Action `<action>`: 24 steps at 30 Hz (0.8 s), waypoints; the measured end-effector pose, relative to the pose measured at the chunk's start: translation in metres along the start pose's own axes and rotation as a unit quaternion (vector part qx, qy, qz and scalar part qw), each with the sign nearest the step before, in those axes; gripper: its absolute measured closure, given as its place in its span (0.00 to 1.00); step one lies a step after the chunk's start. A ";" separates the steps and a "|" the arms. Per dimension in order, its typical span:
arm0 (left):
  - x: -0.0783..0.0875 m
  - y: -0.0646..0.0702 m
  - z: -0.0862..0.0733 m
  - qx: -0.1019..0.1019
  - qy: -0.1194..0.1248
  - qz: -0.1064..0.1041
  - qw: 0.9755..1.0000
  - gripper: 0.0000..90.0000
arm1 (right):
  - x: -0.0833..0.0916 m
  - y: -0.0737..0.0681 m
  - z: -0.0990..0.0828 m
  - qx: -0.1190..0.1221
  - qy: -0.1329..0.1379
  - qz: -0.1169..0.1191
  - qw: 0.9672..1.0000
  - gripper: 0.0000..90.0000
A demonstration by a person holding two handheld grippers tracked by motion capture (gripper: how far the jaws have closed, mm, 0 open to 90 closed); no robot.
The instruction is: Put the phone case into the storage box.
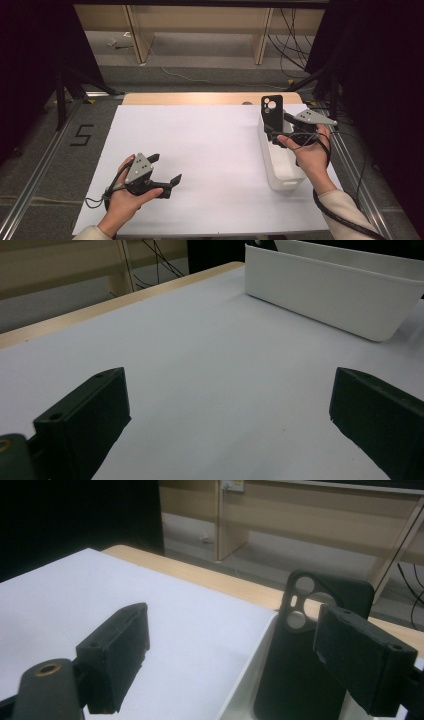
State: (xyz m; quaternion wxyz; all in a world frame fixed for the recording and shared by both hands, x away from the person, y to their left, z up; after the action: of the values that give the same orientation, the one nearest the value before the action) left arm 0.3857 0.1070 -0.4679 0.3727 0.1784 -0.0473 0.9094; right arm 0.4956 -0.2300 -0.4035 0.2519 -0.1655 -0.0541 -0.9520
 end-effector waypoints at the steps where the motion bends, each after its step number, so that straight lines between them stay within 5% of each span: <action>1: 0.000 0.000 0.000 -0.001 0.000 0.000 1.000 0.03 | 0.001 -0.001 -0.001 0.002 0.000 0.002 1.000 0.18; 24: 0.000 -0.001 0.000 0.000 -0.001 0.002 1.000 0.03 | 0.026 -0.025 -0.017 0.004 -0.001 0.044 0.999 0.18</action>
State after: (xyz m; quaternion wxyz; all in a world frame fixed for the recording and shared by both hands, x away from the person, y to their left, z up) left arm 0.3864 0.1081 -0.4681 0.3711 0.1793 -0.0476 0.9099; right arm 0.4569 -0.2237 -0.4108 0.2943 -0.1673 -0.0511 -0.9396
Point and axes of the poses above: each handheld gripper's, and its own axes: x roughly backward along the jaws, z roughly out of its top, y roughly to its right, the point moved 9 cm from there along -x, roughly forward along the jaws, and after that the axes turned 3 degrees about -z, right-handed, at the moved point
